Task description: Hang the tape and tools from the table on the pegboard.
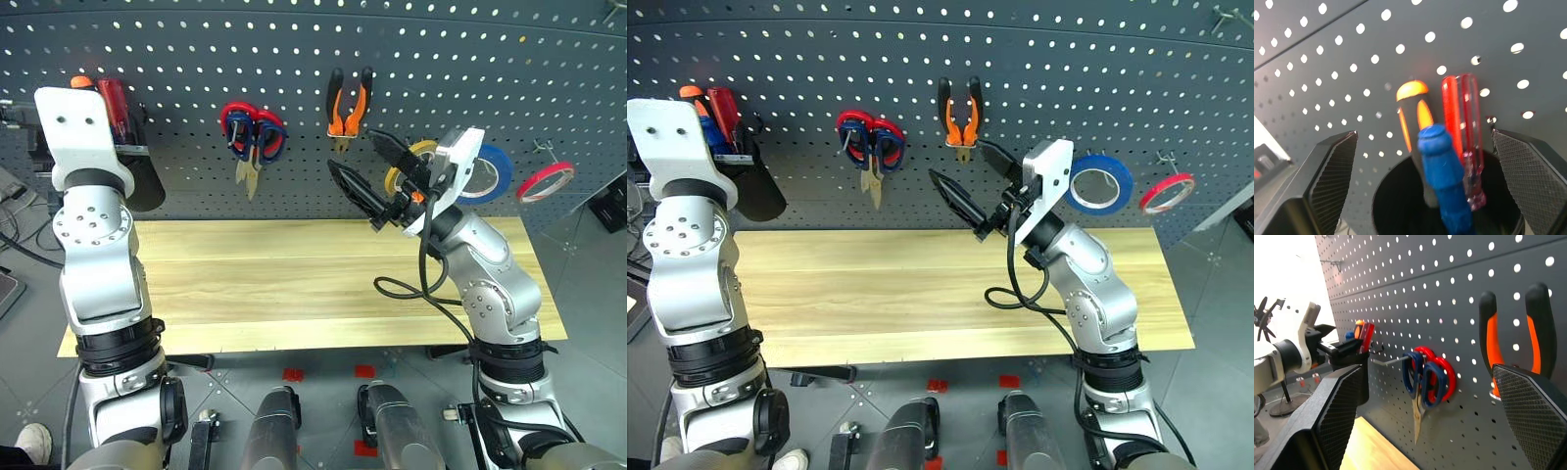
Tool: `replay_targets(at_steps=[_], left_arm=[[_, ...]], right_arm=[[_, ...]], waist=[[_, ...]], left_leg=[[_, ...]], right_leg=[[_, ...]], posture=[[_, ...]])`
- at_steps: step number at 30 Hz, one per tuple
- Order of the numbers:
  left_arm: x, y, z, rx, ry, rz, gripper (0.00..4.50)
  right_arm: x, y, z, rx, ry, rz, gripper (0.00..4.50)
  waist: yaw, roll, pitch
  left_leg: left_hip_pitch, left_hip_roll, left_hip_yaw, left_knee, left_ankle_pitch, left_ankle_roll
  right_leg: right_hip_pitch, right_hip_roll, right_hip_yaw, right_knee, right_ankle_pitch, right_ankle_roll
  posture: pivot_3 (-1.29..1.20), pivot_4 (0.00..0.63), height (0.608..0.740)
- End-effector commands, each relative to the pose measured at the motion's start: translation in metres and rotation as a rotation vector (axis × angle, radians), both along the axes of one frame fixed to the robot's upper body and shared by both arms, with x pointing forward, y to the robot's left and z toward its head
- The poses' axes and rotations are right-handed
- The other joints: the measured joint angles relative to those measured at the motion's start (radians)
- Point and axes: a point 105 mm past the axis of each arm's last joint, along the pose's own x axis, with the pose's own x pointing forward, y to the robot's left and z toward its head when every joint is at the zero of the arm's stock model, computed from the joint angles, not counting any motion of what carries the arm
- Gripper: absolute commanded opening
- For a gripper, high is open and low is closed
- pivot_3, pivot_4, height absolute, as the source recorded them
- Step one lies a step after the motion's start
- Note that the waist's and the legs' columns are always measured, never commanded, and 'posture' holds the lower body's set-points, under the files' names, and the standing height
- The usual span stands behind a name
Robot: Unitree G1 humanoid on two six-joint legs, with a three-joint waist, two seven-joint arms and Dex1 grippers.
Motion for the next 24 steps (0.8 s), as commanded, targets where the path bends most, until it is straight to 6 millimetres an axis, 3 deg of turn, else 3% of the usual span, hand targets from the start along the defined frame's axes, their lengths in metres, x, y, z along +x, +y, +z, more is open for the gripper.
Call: replay_targets(at_steps=[1, 6, 10, 16, 21, 24], left_arm=[[-0.011, -0.015, 0.012, -0.071, -0.078, -0.108, 4.49], [-0.021, -0.060, 0.026, -0.048, -0.125, -0.337, 4.49], [-0.033, -0.095, 0.018, -0.004, -0.093, -0.472, 4.49], [-0.049, -0.123, -0.039, -0.067, 0.055, -0.567, 4.49], [-0.056, -0.131, -0.087, -0.127, 0.188, -0.571, 4.49], [-0.049, -0.125, -0.113, -0.227, 0.264, -0.539, 4.49]], right_arm=[[-0.006, -0.007, 0.008, 0.010, -0.061, -0.020, 4.50], [-0.005, -0.016, 0.005, 0.017, -0.065, -0.061, 4.50], [-0.004, -0.027, 0.003, 0.027, -0.065, -0.122, 4.50], [-0.007, -0.045, -0.016, -0.038, -0.043, -0.255, 4.50], [-0.005, -0.055, -0.057, -0.197, 0.060, -0.416, 4.50], [0.002, -0.064, -0.082, -0.259, 0.170, -0.521, 4.50]], waist=[[0.002, 0.000, 0.000], [0.003, -0.001, -0.001], [0.001, -0.001, -0.001], [0.002, 0.000, -0.004], [0.002, 0.002, -0.008], [0.002, 0.004, -0.012]], left_leg=[[0.000, 0.000, 0.000, 0.000, 0.000, 0.000], [0.000, 0.000, 0.000, 0.001, 0.000, 0.000], [0.001, 0.000, 0.001, 0.000, 0.000, 0.000], [0.003, 0.000, 0.001, 0.000, 0.000, 0.000], [0.004, 0.000, 0.000, 0.000, -0.001, 0.001], [0.005, 0.000, 0.000, 0.000, -0.002, 0.004]], right_leg=[[0.000, 0.000, 0.000, 0.000, 0.000, 0.000], [0.000, 0.000, 0.000, 0.000, 0.000, 0.000], [0.001, 0.000, 0.001, 0.001, 0.000, 0.000], [0.002, 0.000, 0.002, 0.001, 0.000, 0.000], [0.004, 0.000, 0.003, -0.003, 0.000, 0.000], [0.005, 0.001, 0.003, -0.004, 0.000, 0.000]], posture=[[-0.10, 0.223, 0.740], [-0.09, 0.237, 0.740], [-0.09, 0.236, 0.740], [-0.10, 0.239, 0.740], [-0.14, 0.252, 0.740], [-0.15, 0.255, 0.740]])
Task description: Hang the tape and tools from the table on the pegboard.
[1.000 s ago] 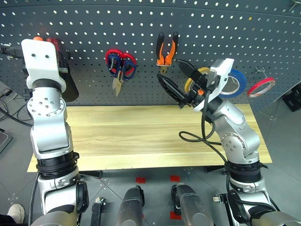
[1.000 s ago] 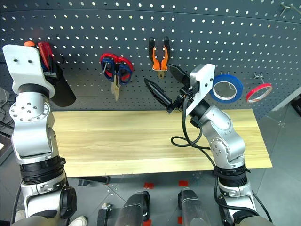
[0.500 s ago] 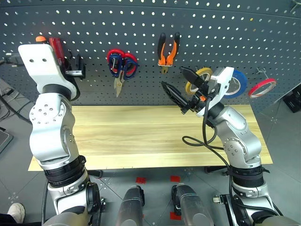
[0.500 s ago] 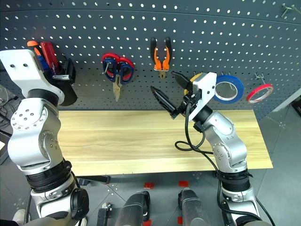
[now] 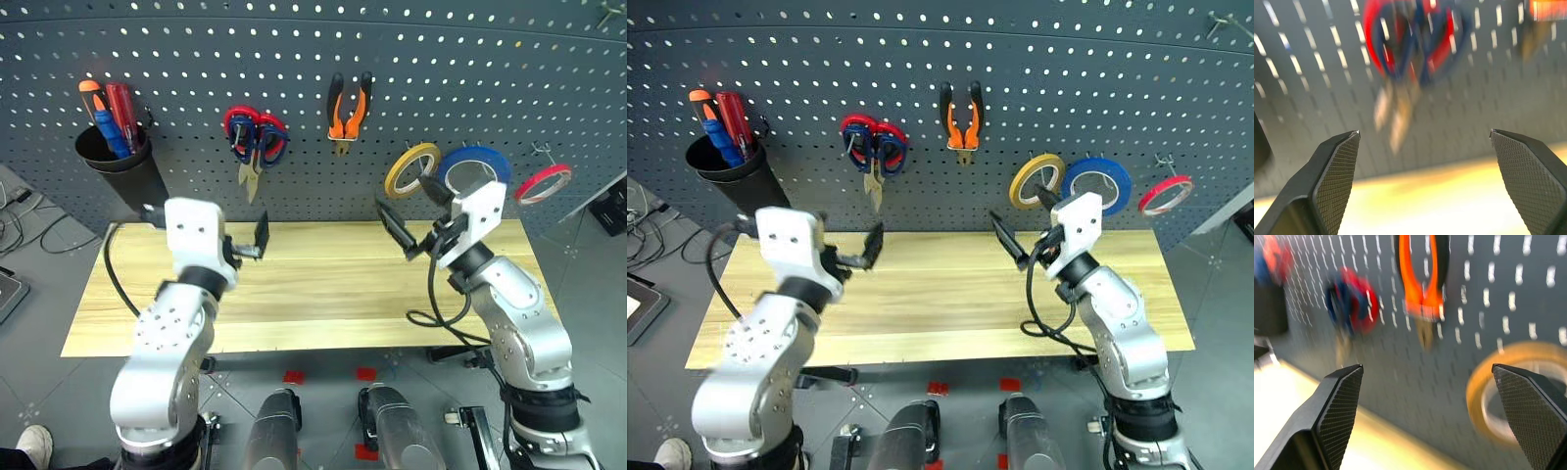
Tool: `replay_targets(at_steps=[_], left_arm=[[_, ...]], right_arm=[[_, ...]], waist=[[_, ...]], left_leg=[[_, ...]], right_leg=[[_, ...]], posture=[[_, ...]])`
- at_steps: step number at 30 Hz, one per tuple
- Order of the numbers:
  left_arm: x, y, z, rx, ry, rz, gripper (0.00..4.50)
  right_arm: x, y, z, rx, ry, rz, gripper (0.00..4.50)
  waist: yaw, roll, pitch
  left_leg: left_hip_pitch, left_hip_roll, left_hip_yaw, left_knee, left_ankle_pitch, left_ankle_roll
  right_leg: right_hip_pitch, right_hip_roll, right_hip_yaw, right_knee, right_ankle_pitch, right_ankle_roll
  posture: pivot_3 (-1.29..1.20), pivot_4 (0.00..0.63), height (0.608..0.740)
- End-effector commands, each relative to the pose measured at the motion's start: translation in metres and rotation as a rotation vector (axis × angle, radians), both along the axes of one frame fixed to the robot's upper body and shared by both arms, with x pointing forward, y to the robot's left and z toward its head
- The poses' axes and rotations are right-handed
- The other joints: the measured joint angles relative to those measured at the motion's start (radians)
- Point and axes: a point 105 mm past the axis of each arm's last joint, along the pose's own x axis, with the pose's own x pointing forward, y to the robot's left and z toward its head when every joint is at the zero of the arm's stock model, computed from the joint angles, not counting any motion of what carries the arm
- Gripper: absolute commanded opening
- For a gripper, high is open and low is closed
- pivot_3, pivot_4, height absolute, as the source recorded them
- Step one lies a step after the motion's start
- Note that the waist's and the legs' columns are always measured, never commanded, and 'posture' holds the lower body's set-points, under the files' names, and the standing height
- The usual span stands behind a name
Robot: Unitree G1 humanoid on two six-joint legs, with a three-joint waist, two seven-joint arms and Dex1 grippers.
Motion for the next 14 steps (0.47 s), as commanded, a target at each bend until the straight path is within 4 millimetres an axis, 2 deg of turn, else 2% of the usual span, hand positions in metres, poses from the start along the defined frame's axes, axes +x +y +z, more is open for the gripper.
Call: replay_targets(at_steps=[1, 5, 7, 9, 11, 14], left_arm=[[0.003, 0.004, -0.009, -0.057, 0.020, 0.039, 4.49], [0.021, 0.018, -0.033, -0.091, 0.121, 0.099, 4.49], [0.026, 0.024, -0.042, -0.101, 0.152, 0.115, 4.49], [0.031, 0.033, -0.059, -0.138, 0.212, 0.131, 4.49], [0.035, 0.040, -0.070, -0.143, 0.242, 0.132, 4.49], [0.040, 0.048, -0.073, -0.117, 0.240, 0.137, 4.49]], right_arm=[[-0.001, -0.007, -0.005, -0.017, 0.032, -0.099, 4.50], [0.010, -0.032, -0.035, -0.013, 0.190, -0.286, 4.50], [0.011, -0.038, -0.049, -0.022, 0.264, -0.337, 4.50], [0.013, -0.047, -0.063, -0.036, 0.320, -0.399, 4.50], [0.014, -0.053, -0.073, -0.050, 0.356, -0.448, 4.50], [0.016, -0.060, -0.078, -0.042, 0.381, -0.498, 4.50]], waist=[[0.000, 0.002, -0.003], [-0.002, 0.003, -0.006], [-0.003, 0.004, -0.007], [-0.004, 0.004, -0.007], [-0.005, 0.005, -0.009], [-0.006, 0.005, -0.009]], left_leg=[[0.001, 0.000, 0.000, 0.000, 0.000, 0.000], [0.001, 0.000, 0.000, 0.000, 0.000, 0.001], [0.001, 0.000, 0.000, 0.000, -0.001, 0.001], [0.001, 0.000, 0.001, 0.000, -0.001, 0.002], [0.001, 0.000, 0.001, -0.001, -0.001, 0.001], [0.000, 0.000, 0.001, -0.001, -0.001, 0.001]], right_leg=[[0.000, 0.000, 0.000, 0.000, 0.000, 0.000], [0.001, 0.001, 0.000, 0.000, 0.000, 0.000], [0.000, 0.001, 0.000, 0.000, 0.000, 0.000], [0.000, 0.001, 0.001, -0.001, 0.000, 0.000], [0.000, 0.001, 0.001, -0.002, 0.000, 0.000], [0.000, 0.001, 0.000, -0.002, 0.000, 0.000]], posture=[[-0.15, 0.255, 0.740], [-0.16, 0.257, 0.740], [-0.16, 0.251, 0.740], [-0.16, 0.242, 0.740], [-0.17, 0.241, 0.740], [-0.18, 0.231, 0.740]])
